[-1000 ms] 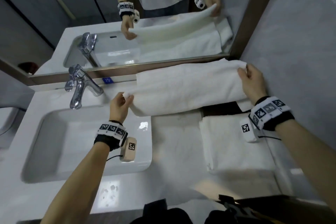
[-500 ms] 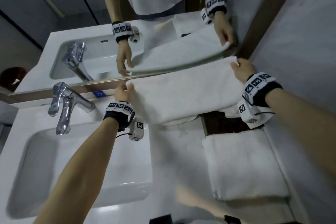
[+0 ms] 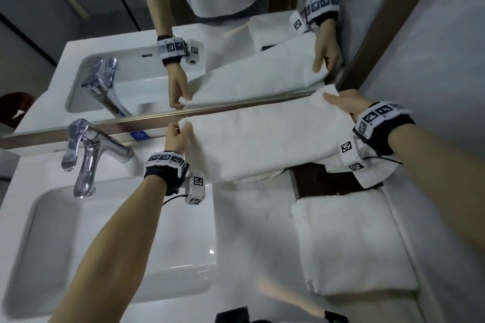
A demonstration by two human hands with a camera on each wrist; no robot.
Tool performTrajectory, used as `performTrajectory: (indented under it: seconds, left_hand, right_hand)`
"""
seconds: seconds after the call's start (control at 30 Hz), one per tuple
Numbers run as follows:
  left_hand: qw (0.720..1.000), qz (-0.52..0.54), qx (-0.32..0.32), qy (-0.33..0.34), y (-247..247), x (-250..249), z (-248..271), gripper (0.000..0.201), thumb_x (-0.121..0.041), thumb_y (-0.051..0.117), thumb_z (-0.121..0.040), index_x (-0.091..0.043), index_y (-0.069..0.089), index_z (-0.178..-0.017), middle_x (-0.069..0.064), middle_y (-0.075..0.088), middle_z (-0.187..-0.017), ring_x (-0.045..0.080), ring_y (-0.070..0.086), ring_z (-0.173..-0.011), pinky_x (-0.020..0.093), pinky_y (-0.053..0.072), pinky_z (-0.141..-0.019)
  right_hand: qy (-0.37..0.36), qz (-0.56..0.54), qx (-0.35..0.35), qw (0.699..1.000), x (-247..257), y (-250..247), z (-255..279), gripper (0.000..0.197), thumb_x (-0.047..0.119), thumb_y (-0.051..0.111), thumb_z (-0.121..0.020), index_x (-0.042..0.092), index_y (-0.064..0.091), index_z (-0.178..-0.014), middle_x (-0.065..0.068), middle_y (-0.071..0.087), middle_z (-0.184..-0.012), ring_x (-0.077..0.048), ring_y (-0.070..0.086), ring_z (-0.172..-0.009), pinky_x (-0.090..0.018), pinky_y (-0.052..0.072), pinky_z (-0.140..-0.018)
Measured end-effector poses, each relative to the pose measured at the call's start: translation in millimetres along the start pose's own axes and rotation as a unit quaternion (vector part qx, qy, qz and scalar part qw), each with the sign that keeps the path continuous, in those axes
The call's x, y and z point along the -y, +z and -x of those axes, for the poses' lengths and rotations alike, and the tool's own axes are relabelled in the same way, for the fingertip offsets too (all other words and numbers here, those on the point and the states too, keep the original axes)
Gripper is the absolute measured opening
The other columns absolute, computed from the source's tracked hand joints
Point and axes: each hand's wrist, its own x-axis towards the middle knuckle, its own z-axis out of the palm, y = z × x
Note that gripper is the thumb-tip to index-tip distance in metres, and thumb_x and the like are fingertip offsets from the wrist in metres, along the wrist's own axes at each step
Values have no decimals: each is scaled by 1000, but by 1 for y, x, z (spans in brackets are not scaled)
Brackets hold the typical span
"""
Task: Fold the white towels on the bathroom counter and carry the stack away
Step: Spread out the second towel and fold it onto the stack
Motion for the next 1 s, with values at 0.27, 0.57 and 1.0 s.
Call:
performTrajectory:
  seconds: [0.27,0.57,1.0]
  left_hand:
    - [997,77,-2,29,-19,-8,27,19,-23,47,-95,-23,37,-78,4,41,-86,19,40,-91,36,37,-79]
    - [982,147,59,102,-57,-11,82,13,-14,40,-100,-21,50,-98,-2,55,-84,10,54,-77,27,45,-75]
    - [993,29,109,-17,-37,38,123,28,1,31,-95,-18,49,-87,5,53,-81,15,50,-68,26,45,-55]
  right_hand:
    - [-106,-186,58,975,7,-14,47,31,17,49,-97,-1,53,-122,-3,63,-96,-12,61,-81,-28,52,-81]
    - [-218,-143,31,965,-15,-34,109,19,21,52,-96,16,58,-113,4,66,-101,-6,64,-88,-23,53,-79]
    - [-158,44,-16,986,-90,-38,145,31,33,49,-96,6,53,-111,-7,58,-109,-23,56,-101,-33,46,-90]
